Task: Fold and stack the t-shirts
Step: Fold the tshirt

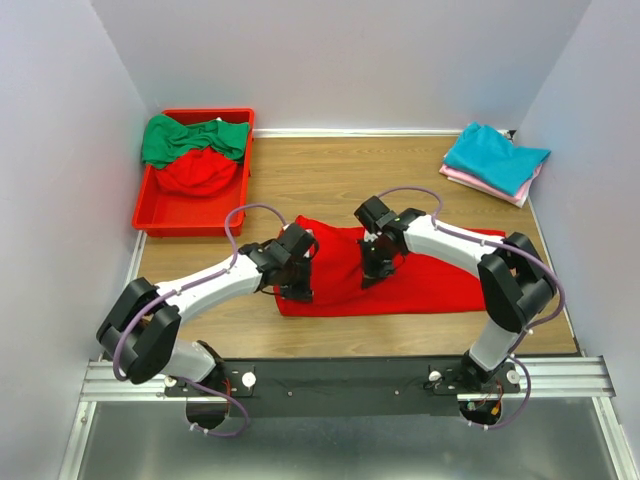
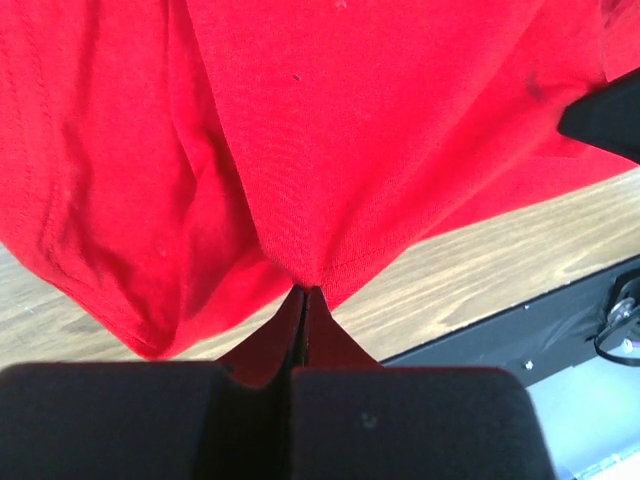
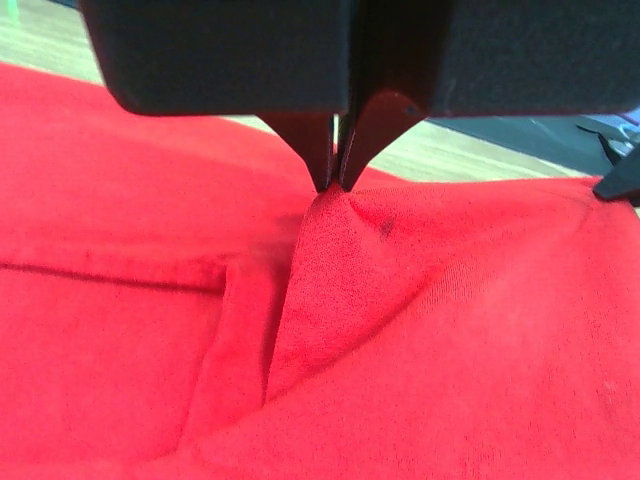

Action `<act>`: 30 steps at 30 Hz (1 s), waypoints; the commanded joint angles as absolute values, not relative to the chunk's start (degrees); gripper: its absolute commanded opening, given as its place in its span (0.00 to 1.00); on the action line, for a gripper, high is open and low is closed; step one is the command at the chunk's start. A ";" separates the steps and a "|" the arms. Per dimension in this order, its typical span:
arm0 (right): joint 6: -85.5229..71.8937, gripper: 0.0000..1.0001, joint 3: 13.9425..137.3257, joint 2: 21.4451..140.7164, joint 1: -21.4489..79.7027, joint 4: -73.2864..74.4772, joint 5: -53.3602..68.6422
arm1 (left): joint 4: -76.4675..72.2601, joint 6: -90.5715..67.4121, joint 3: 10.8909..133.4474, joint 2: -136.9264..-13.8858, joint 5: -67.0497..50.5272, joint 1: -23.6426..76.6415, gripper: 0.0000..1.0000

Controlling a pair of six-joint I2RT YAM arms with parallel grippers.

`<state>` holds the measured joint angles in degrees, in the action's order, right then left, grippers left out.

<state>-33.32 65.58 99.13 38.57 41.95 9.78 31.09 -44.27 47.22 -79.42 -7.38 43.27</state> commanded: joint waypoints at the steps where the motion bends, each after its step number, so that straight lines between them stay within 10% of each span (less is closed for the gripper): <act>1: -31.82 0.03 66.53 96.95 38.85 46.49 9.93 | 30.76 -45.26 46.06 -77.43 -9.93 43.94 0.00; 16: -30.76 0.03 64.16 98.08 38.85 47.02 11.07 | 28.48 -46.67 43.59 -78.57 -13.01 45.97 0.00; 20: -30.50 0.08 63.99 98.35 38.85 47.28 11.60 | 29.87 -46.58 44.64 -78.49 -12.66 45.97 0.41; 24: -31.55 0.39 65.12 97.04 38.85 47.90 9.77 | 32.95 -45.88 48.58 -78.13 -8.27 45.09 0.64; 30: -31.99 0.53 68.37 95.80 33.17 48.34 6.15 | 34.90 -40.88 54.48 -79.45 -1.94 36.14 0.65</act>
<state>-31.62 65.47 98.08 37.80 47.22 9.28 33.39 -44.31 50.85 -78.85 -7.84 40.45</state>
